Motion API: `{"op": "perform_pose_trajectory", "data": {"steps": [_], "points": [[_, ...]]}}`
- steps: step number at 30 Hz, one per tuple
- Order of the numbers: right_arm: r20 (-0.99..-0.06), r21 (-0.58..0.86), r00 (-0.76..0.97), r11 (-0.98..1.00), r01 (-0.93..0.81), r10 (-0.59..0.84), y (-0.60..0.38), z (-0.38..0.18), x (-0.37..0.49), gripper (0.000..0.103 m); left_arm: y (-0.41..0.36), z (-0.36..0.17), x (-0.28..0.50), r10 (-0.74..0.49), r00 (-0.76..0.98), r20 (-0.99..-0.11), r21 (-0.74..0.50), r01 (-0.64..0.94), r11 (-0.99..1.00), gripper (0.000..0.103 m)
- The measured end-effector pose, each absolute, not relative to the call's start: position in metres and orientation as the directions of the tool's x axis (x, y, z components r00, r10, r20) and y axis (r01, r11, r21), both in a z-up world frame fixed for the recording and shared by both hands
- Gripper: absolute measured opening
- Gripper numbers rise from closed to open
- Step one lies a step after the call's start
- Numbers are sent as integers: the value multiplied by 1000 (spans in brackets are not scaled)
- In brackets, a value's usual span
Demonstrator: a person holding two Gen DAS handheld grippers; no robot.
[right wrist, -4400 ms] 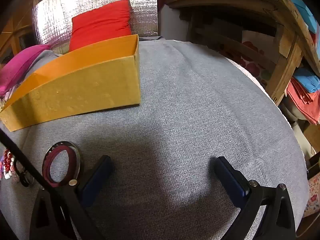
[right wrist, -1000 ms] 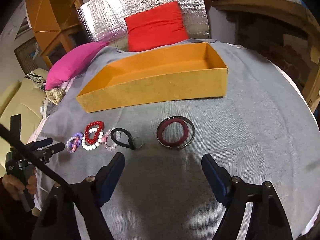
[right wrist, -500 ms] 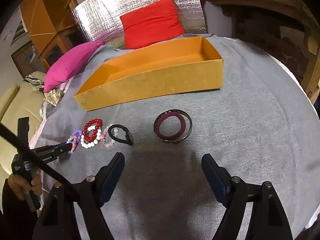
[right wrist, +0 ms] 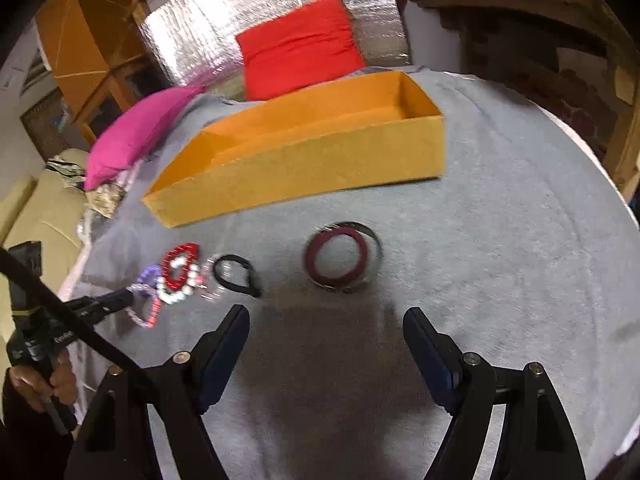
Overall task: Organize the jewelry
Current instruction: 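Grasp the pink crystal bracelet with the left tool while the right tool grasps the black cord bracelet, then carry both bracelets into the orange box and open both tools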
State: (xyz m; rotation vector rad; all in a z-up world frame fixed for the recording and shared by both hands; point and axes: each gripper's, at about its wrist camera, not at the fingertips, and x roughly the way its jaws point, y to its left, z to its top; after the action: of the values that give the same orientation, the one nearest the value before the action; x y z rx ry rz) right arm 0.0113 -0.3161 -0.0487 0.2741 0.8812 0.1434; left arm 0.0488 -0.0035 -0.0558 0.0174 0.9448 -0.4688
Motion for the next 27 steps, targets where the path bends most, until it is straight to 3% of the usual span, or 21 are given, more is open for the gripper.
{"op": "perform_pose_trajectory", "data": {"steps": [7,16,27], "points": [[-725,317,600,937,-145,338,-277,-54,32,57,-12,-53,48,-403,484,-777,-197,421,885,8],[-782,218,556,959,-180,282,-247,-81,66,11,-20,-48,46,-425,483,-766,-204,444,873,8],[-716,271,616,944,-187,328,-271,-54,48,8,-20,-44,45,-434,494,-754,-202,454,868,8]]}}
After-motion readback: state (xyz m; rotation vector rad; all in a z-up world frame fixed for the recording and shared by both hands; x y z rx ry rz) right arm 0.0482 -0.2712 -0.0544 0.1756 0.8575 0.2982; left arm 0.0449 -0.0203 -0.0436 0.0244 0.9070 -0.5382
